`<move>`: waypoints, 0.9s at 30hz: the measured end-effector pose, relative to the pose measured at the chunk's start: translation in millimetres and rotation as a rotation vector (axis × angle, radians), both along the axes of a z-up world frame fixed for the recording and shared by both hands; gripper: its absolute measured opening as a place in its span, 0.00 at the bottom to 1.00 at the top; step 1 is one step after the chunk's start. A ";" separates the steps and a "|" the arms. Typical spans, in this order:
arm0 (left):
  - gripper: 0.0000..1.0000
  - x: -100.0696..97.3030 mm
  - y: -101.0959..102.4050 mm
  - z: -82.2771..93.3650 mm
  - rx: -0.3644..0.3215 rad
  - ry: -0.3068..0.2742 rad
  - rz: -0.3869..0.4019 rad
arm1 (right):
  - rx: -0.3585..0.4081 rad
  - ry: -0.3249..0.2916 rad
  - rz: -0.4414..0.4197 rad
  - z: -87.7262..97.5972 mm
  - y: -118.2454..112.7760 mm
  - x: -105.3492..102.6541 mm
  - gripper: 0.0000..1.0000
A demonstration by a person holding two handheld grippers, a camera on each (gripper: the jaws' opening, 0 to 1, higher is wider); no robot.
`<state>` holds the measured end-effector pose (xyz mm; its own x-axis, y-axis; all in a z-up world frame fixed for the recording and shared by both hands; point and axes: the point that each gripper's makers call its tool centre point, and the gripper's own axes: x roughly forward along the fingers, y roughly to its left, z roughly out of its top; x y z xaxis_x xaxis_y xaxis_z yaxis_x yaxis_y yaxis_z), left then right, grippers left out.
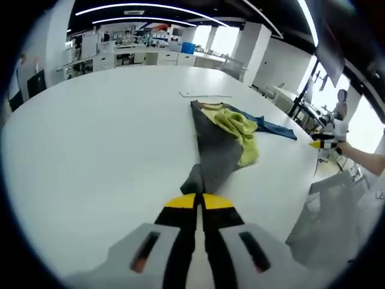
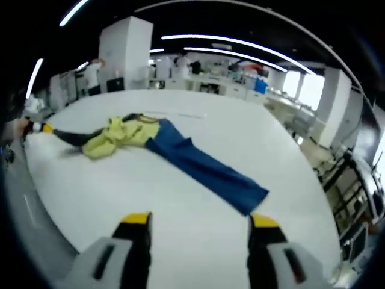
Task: Fold the garment on the visible template until the final outline fits inside the template.
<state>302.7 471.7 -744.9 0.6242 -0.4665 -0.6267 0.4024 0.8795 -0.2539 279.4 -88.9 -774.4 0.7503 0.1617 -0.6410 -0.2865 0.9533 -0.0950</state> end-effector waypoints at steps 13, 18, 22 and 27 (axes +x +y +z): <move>0.00 46.8 82.3 -2.9 0.021 0.001 0.082 | -0.012 -0.001 -0.079 6.5 19.4 -28.8 0.62; 0.00 61.8 111.5 -12.9 0.023 0.015 0.110 | -0.022 0.006 -0.112 10.2 13.3 -32.9 0.63; 0.00 72.7 130.6 -18.3 0.022 0.025 0.134 | -0.027 0.006 -0.113 13.4 18.4 -35.6 0.63; 0.00 86.2 148.7 -24.7 0.047 0.036 0.150 | -0.024 0.005 -0.087 17.9 32.0 -32.3 0.67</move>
<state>389.0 620.4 -769.5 0.6615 -0.3390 -0.6690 0.2566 0.9405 -0.2228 247.1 -57.0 -756.6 0.7574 0.0807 -0.6479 -0.2035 0.9721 -0.1168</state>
